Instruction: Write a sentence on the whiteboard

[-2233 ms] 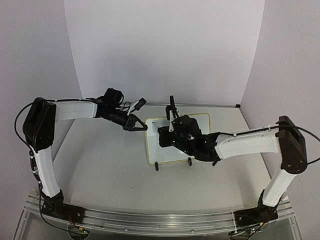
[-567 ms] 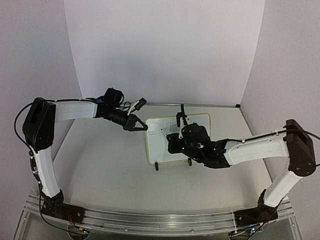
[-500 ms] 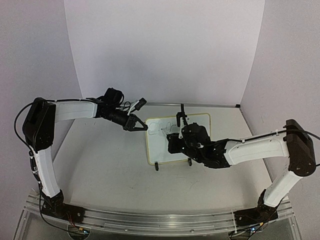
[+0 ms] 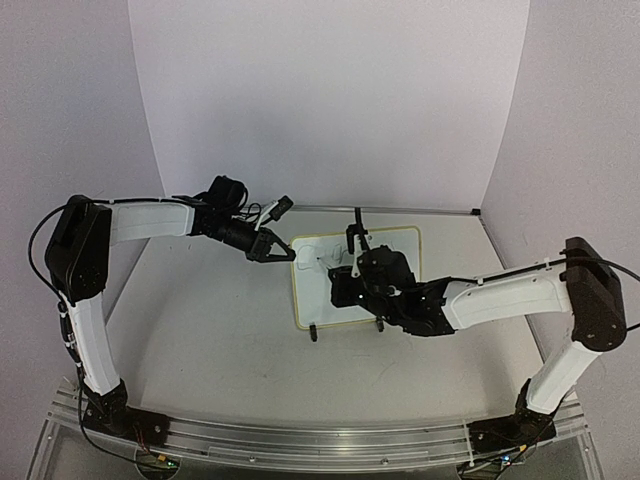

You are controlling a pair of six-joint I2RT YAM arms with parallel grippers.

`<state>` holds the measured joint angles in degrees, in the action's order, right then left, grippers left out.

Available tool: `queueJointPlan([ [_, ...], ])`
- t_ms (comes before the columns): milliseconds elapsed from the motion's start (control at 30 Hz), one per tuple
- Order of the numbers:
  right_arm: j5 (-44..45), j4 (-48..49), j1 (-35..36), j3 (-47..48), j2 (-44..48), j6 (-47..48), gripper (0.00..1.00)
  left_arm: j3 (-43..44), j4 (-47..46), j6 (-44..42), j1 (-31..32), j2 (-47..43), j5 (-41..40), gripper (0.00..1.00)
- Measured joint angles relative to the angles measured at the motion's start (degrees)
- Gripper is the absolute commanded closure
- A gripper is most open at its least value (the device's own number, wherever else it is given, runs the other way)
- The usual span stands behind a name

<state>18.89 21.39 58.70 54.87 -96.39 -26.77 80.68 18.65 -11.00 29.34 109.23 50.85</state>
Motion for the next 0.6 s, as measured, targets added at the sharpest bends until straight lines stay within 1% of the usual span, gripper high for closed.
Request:
queueJointPlan([
  [300,2.7,0.0,0.3,0.2,0.0,-0.2,1.0,0.0,0.0,0.1,0.0,0.0,0.0,1.0],
  [600,4.2,-0.1,0.2,2.6,-0.5,0.7,1.0,0.0,0.0,0.0,0.0,0.0,0.0,1.0],
])
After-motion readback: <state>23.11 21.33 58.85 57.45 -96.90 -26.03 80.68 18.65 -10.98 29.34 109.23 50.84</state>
